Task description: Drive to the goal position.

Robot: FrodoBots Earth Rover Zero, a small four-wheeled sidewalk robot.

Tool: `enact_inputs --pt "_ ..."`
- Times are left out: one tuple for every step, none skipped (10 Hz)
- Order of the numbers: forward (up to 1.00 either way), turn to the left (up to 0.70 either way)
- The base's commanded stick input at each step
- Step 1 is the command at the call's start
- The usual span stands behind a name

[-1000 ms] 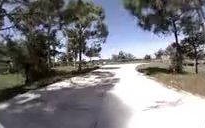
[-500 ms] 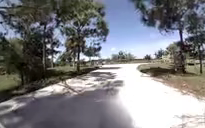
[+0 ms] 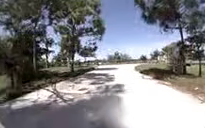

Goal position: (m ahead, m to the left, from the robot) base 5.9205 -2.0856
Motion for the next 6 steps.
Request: enact_inputs --pt "0.85 0.0" --pt "0.85 0.0" --pt "0.85 0.0" --pt "0.85 0.0" --pt "0.85 0.0" --pt "0.85 0.0"
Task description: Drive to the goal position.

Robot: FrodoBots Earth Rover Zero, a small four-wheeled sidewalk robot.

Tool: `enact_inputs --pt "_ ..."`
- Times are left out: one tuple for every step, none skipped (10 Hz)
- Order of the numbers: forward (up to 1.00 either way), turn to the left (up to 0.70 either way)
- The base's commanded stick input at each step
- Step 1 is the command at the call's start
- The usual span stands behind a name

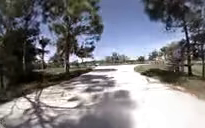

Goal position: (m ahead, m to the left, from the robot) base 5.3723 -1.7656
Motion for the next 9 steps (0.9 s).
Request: enact_inputs --pt "0.85 0.0" --pt "0.85 0.0" --pt "0.85 0.0" --pt "0.85 0.0" --pt "0.85 0.0" --pt "0.85 0.0" --pt "0.85 0.0" --pt "0.85 0.0" --pt "0.85 0.0"
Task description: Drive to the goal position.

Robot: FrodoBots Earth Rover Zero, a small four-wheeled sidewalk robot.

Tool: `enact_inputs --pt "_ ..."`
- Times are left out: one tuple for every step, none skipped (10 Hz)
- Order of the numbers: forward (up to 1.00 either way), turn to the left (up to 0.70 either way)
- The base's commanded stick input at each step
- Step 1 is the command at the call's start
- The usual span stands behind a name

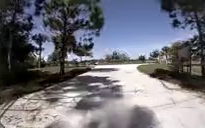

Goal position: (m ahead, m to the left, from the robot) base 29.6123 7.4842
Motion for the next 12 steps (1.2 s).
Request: enact_inputs --pt "0.85 0.0" --pt "0.85 0.0" --pt "0.85 0.0" --pt "0.85 0.0" --pt "0.85 0.0" --pt "0.85 0.0" --pt "0.85 0.0" --pt "0.85 0.0" --pt "0.85 -0.34" --pt "0.85 -0.34" --pt "0.85 -0.26" --pt "0.85 0.0"
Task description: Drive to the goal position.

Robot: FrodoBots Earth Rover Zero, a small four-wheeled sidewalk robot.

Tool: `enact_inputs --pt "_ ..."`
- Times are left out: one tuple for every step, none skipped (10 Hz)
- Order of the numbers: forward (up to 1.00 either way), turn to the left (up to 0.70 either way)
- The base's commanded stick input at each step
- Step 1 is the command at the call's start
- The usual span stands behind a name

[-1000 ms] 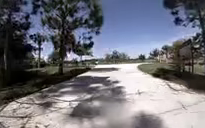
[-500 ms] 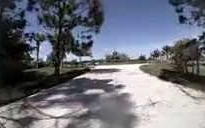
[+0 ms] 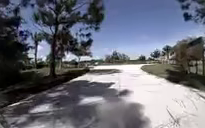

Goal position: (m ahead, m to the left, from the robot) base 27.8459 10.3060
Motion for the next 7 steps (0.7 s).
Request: enact_inputs --pt "0.85 0.0" --pt "0.85 0.0" --pt "0.85 0.0" --pt "0.85 0.0" --pt "0.85 0.0" --pt "0.85 0.0" --pt "0.85 0.0"
